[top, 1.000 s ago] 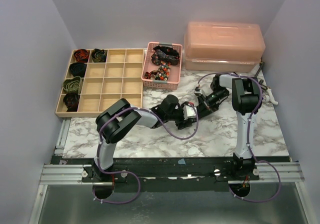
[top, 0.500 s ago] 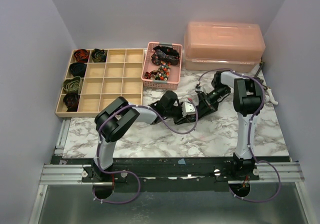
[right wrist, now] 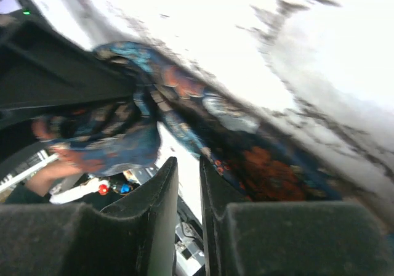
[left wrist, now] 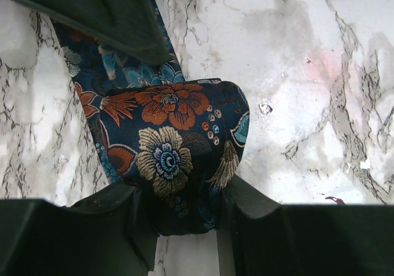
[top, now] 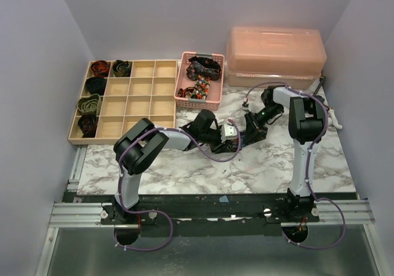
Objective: Roll the ties
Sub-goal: Roll the tie at the center of the board.
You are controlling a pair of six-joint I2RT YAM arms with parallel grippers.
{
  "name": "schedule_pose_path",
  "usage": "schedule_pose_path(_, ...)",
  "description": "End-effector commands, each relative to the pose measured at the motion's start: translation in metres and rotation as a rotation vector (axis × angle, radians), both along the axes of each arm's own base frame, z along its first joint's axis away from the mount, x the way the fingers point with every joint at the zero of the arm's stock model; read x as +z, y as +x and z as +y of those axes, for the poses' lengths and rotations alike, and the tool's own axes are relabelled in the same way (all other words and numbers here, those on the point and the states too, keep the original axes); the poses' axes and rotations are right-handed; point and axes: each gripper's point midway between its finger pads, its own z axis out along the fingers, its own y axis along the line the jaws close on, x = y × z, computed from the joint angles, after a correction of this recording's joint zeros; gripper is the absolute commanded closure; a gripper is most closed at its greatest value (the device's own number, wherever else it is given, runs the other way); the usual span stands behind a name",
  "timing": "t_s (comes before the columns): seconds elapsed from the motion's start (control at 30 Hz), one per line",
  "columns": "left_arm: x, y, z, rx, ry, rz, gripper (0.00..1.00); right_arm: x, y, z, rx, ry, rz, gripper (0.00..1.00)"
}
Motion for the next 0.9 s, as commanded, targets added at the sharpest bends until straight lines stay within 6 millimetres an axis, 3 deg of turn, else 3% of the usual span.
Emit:
schedule_pose_path(0.0, -0.026, -0.027, 0.03, 0.04, 0.106, 0.168, 1.0, -0.047, -0.007, -0.032, 0.028, -0.217, -0.015, 0.78)
schedule_pose_path(0.17, 0.011, -0.01, 0.028, 0.163, 0.047, 0.137, 1.0, -0.06, -0.018, -0.046, 0.041, -0.306, -0.015, 0.8)
schedule_pose_path(0.23, 0.015, -0.008, 0.031, 0.194, 0.062, 0.142, 1.0, -0.062, -0.021, -0.049, 0.044, -0.323, -0.012, 0.8)
schedule_pose_path(0.4, -0.014, -0.012, 0.051, 0.224, 0.184, 0.158, 1.0, -0.061, -0.03, -0.047, 0.035, -0.312, 0.015, 0.81)
schedule_pose_path(0.53, -0.043, -0.018, 0.063, 0.231, 0.299, 0.221, 1.0, -0.038, -0.029, -0.03, 0.041, -0.185, 0.012, 0.77)
schedule_pose_path(0.73, -0.057, -0.032, 0.068, 0.173, 0.355, 0.265, 1.0, 0.03, 0.019, 0.002, -0.018, 0.025, -0.113, 0.71)
schedule_pose_path(0.87, -0.061, -0.037, 0.072, 0.128, 0.37, 0.247, 1.0, 0.034, 0.058, 0.005, -0.082, -0.01, -0.188, 0.7)
